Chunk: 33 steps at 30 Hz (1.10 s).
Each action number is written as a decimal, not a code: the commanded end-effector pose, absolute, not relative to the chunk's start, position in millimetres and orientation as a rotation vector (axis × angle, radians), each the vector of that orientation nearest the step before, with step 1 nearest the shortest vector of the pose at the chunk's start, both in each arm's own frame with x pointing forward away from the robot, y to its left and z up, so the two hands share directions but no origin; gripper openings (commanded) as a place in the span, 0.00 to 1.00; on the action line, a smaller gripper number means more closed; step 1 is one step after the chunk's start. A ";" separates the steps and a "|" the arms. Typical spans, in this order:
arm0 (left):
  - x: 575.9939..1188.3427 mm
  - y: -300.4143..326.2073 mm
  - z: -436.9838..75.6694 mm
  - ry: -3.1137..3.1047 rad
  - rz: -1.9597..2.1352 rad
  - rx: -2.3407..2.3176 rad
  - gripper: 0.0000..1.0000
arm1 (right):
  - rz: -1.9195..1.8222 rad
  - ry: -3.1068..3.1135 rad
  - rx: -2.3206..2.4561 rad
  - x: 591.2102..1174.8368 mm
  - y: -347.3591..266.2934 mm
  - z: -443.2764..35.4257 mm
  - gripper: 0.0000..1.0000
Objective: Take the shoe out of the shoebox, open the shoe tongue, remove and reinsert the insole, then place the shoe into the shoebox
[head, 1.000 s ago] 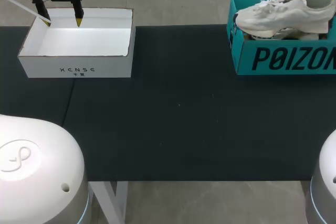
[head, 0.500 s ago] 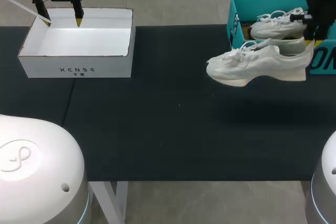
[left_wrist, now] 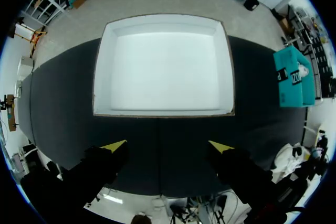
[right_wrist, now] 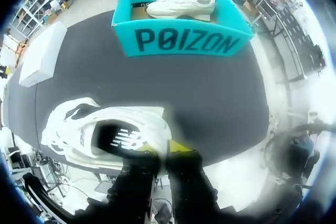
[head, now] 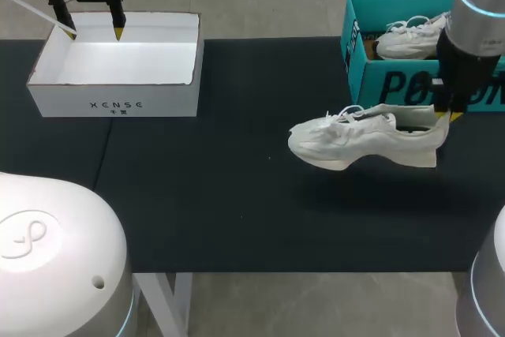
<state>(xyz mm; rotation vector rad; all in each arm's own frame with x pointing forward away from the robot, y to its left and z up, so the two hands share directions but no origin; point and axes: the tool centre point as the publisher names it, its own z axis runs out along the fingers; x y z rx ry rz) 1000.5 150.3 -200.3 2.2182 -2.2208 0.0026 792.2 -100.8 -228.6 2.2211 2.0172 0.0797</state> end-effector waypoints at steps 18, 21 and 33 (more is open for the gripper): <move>1000.6 150.0 -200.1 -2.221 0.000 2.219 1.00 | 0.174 1.961 2.219 781.5 -17.8 -268.4 0.00; 1000.6 150.0 -200.1 -2.221 0.000 2.219 1.00 | 0.162 1.957 2.238 782.6 -10.8 -279.2 0.00; 1000.6 150.0 -200.1 -2.221 0.000 2.219 1.00 | 0.152 1.949 2.228 782.9 5.8 -314.8 0.00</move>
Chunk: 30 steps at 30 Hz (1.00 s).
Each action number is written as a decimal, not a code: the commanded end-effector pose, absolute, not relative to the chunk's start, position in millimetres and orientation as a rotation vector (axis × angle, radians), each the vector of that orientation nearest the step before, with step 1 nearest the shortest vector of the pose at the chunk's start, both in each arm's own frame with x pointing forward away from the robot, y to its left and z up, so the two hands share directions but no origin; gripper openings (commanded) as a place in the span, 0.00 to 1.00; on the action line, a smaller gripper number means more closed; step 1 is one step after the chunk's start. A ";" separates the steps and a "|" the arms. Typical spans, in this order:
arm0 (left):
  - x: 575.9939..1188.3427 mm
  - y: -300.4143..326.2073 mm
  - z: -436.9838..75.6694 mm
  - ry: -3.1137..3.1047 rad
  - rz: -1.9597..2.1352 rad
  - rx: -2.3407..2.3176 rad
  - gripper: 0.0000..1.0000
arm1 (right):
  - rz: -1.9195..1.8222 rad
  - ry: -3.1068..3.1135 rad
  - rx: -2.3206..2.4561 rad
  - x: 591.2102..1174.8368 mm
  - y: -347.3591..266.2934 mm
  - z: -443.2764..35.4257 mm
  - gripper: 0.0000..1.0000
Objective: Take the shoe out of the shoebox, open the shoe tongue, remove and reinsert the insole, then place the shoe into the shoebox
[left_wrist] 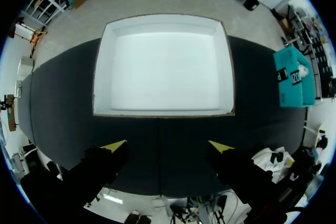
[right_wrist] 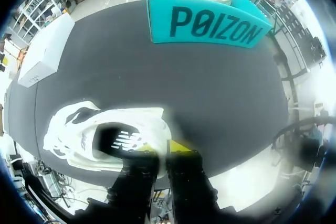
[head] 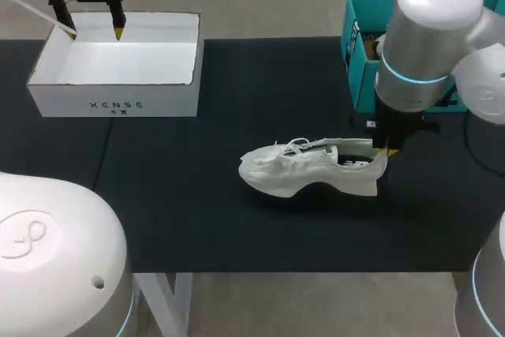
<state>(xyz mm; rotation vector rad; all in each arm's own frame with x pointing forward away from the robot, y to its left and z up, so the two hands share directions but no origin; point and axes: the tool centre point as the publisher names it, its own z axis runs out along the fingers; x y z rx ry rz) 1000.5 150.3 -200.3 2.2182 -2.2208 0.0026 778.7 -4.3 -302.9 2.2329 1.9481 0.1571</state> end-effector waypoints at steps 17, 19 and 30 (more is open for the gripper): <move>1000.6 150.0 -200.1 -2.221 0.000 2.219 1.00 | 0.132 1.970 2.272 782.2 16.0 -352.5 0.00; 1000.6 150.0 -200.1 -2.221 0.000 2.219 1.00 | 0.127 1.970 2.275 782.2 15.7 -354.3 0.00; 1000.6 150.0 -200.1 -2.221 0.000 2.219 1.00 | 0.146 1.915 2.308 782.1 1.2 -329.9 1.00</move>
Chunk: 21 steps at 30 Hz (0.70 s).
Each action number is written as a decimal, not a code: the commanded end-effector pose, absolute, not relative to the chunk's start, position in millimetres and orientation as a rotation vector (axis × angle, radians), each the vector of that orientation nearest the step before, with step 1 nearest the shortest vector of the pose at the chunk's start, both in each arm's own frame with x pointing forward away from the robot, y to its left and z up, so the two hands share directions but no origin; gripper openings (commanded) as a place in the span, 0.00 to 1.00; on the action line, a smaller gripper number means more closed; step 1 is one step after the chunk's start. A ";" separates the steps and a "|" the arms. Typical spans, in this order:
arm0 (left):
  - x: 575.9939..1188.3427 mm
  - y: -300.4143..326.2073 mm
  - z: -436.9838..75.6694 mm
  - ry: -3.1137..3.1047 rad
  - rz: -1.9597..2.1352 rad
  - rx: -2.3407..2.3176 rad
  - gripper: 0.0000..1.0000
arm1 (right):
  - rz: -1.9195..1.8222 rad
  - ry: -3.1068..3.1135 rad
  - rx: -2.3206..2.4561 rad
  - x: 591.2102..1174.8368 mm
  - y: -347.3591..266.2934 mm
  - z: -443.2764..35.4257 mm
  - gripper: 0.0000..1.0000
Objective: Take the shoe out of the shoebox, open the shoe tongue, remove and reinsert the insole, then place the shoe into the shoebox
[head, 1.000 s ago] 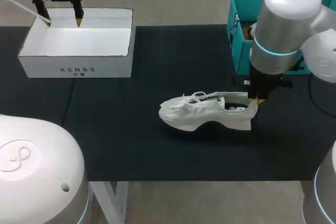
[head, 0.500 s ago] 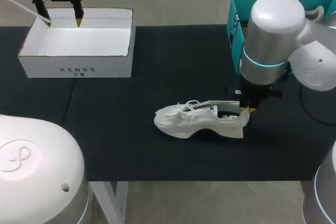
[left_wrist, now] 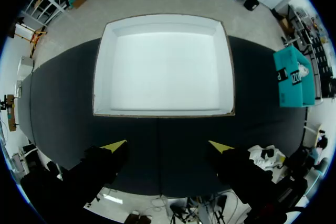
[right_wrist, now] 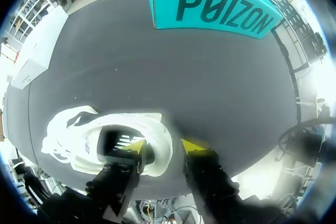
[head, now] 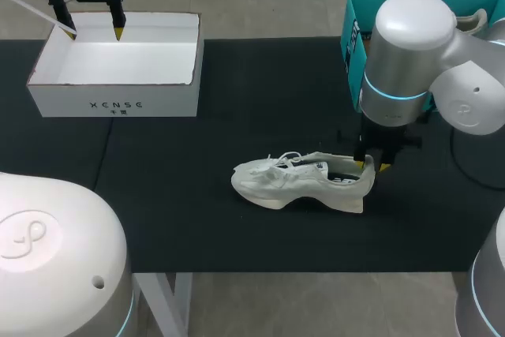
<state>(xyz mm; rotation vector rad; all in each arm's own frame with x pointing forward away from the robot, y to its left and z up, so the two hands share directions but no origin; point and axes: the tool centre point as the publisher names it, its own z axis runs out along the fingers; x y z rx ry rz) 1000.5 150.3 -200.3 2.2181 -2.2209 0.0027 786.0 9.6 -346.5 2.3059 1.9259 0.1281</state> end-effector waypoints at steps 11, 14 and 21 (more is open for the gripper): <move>1000.6 150.0 -200.1 -2.221 0.000 2.219 1.00 | 0.276 2.416 1.760 782.6 -25.1 -289.7 1.00; 1000.6 150.0 -200.1 -2.221 0.000 2.219 1.00 | 0.173 2.617 1.258 763.1 -34.0 -286.8 1.00; 1000.6 150.0 -200.1 -2.221 0.000 2.219 1.00 | 0.173 2.617 1.258 763.1 -34.0 -286.8 1.00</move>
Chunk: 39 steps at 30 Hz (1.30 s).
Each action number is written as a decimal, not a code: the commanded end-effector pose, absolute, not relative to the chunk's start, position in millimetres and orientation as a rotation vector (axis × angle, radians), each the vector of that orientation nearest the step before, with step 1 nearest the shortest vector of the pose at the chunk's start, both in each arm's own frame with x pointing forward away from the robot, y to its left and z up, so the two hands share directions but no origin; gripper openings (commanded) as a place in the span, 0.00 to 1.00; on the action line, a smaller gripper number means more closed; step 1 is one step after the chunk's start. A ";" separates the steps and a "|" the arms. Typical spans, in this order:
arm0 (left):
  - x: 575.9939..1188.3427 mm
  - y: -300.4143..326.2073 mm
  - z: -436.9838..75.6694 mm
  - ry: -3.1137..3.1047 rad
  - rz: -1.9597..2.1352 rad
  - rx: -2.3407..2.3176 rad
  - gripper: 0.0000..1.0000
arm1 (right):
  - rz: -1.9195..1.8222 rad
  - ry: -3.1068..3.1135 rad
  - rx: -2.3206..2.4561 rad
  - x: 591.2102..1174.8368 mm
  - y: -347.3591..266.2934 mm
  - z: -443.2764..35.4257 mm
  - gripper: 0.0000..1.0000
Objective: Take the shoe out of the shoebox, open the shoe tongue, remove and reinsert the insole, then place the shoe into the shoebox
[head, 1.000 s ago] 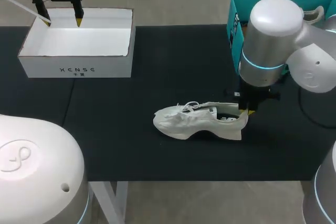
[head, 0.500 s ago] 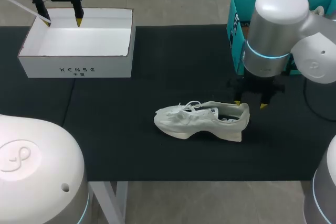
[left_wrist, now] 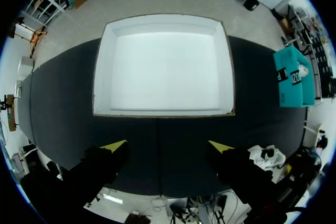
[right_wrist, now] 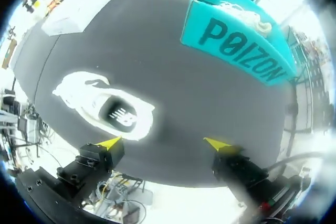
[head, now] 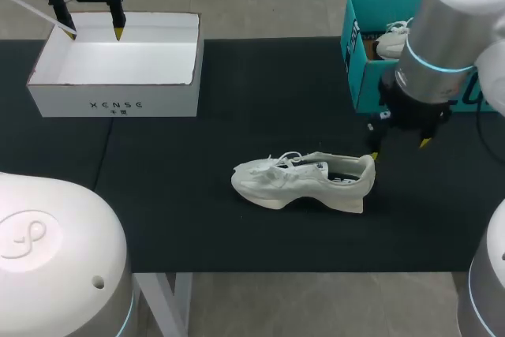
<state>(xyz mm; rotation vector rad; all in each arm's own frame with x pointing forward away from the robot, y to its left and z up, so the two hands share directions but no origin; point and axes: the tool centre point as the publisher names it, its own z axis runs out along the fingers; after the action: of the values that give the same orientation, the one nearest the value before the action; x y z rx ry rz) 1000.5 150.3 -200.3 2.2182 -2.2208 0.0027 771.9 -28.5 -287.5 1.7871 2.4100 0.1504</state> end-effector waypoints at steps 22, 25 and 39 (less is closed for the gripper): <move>1000.6 150.0 -200.1 -2.221 0.000 2.219 1.00 | 0.376 2.689 0.875 754.9 -41.0 -290.3 1.00; 1000.6 150.0 -200.1 -2.221 0.000 2.219 1.00 | 0.522 2.775 0.483 747.6 -44.1 -292.4 1.00; 1000.6 150.0 -200.1 -2.221 0.000 2.219 1.00 | 0.763 2.910 -0.429 735.0 -49.5 -292.6 1.00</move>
<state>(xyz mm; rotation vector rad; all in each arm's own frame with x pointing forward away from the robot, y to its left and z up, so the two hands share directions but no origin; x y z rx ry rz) 1000.5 150.3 -200.3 2.2182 -2.2209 0.0027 737.5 -39.9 -293.6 0.4457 2.8790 0.3624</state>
